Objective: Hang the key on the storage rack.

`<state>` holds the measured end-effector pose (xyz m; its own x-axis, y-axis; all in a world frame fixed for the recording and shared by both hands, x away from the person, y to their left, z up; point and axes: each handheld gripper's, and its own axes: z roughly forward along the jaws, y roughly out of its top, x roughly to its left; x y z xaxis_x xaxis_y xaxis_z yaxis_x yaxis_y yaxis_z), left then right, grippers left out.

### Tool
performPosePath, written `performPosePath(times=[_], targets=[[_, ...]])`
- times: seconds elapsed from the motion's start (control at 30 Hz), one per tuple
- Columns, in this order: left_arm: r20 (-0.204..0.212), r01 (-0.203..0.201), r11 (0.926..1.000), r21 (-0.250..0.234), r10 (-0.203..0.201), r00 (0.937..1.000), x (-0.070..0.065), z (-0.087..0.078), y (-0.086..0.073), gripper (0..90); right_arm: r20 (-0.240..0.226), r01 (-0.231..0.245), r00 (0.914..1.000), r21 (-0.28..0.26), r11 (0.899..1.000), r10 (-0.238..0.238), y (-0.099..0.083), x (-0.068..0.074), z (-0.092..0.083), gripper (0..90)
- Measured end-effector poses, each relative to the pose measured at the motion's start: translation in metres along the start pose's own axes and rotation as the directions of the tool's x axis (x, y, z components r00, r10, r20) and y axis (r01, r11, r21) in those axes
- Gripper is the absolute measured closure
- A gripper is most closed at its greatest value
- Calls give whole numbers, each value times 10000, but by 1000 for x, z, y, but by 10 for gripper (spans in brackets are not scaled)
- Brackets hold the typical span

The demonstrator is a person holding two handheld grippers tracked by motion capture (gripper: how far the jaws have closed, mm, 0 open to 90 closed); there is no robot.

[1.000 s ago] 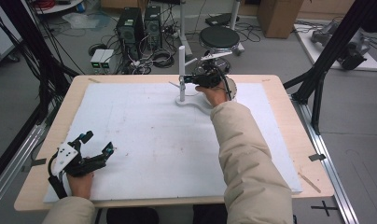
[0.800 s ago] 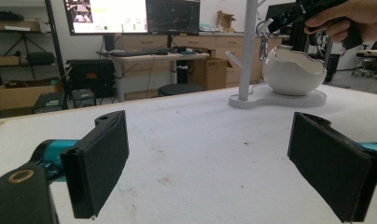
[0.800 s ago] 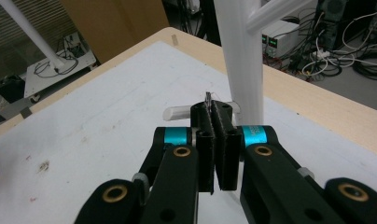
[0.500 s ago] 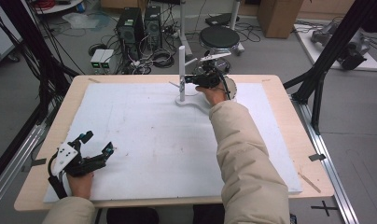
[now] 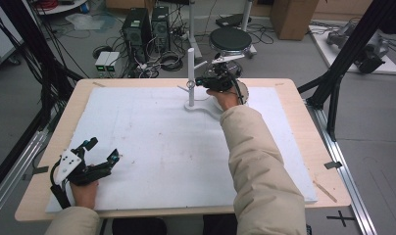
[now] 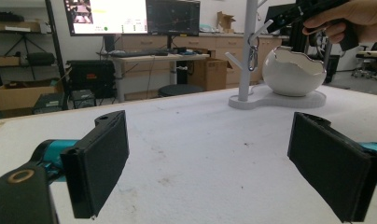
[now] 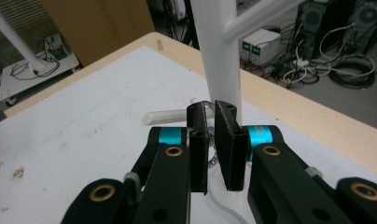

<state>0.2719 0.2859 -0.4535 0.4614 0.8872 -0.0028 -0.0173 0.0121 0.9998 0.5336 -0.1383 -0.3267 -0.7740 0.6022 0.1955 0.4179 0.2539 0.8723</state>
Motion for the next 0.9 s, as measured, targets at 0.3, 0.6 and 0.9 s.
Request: performPosePath(times=[0.3, 0.6, 0.9], targets=[[2, 0, 10000, -64, 0, 10000, 0, 0, 0, 129, -537, 657, 9963, -185, 9977, -667, 14, 24, -53, 628], [-4, -6, 10000, -60, 6, 10000, 0, 0, 0, 129, -372, 2101, 9768, -288, 9773, -2111, 16, 66, -123, 4], [-11, 10, 10000, 1, -10, 10000, 0, 0, 0, 129, 170, 2428, 9699, -1426, 9595, -2429, -42, 67, -183, 4]])
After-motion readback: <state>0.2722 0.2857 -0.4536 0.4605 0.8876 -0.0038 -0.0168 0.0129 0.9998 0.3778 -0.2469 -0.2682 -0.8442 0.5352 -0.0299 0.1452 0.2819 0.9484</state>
